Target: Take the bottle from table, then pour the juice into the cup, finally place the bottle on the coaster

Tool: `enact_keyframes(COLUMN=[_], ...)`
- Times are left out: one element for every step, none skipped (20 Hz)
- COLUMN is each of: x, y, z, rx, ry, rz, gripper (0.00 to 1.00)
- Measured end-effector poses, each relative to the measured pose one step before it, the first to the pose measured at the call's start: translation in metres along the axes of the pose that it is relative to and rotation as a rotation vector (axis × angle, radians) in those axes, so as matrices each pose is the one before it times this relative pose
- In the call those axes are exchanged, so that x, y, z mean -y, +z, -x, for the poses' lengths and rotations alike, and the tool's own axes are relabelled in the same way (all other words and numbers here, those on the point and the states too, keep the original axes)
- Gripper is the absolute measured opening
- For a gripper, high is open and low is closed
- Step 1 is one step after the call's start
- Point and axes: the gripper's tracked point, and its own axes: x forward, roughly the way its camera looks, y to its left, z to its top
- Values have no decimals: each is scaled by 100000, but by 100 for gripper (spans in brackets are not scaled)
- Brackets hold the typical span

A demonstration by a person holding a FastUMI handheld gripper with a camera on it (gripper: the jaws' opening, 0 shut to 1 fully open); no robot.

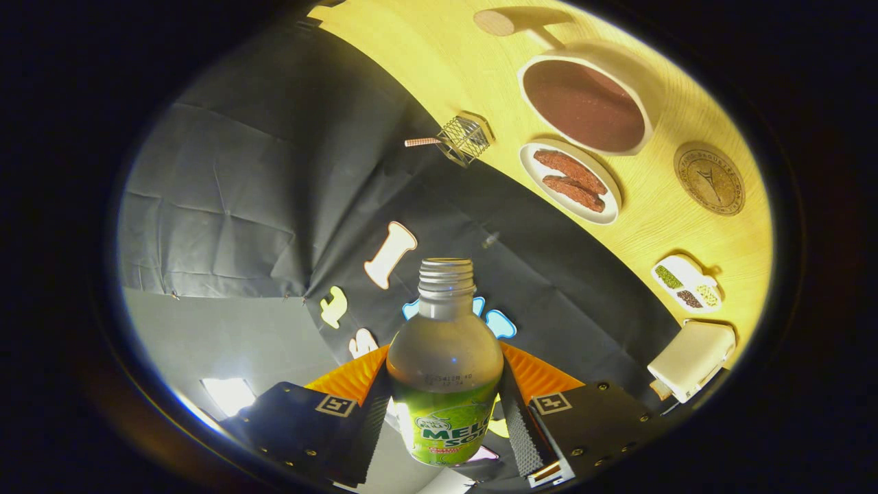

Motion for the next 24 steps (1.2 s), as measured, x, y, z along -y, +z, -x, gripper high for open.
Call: enact_keyframes(x=[129,103,114,214,92,-22,212,157,171,67,41,81,-5,-63,78,11,54,40,69,119,114,168,188,35], y=[251,188,172,242,148,249,299,119,205,39,7,138,100,154,26,64,58,126,41,10,92,110,122,24], z=[86,23,78,-6,-45,-17,20,-100,70,33,-95,-7,60,3,69,-14,38,-87,-8,110,-12,83,21,29], rx=[382,226,187,198,209,171,311,362,107,-38,22,44,265,236,-44,16,-56,-12,-61,-119,25,93,60,111], ry=[-216,-58,-253,-290,-61,-69,-323,-129,-197,13,-94,-212,7,51,-209,-49,-151,51,-84,-218,-140,-152,-184,-163], rz=[161,264,359,310,111,180,310,208,71,127,204,251,155,213,452,651,433,188,113,88,84,142,213,170], gripper=[78,78,78,78,78,78,78,78,78,78,78,78,78,78,78,78,78,78,78,78,78,78,78,78])
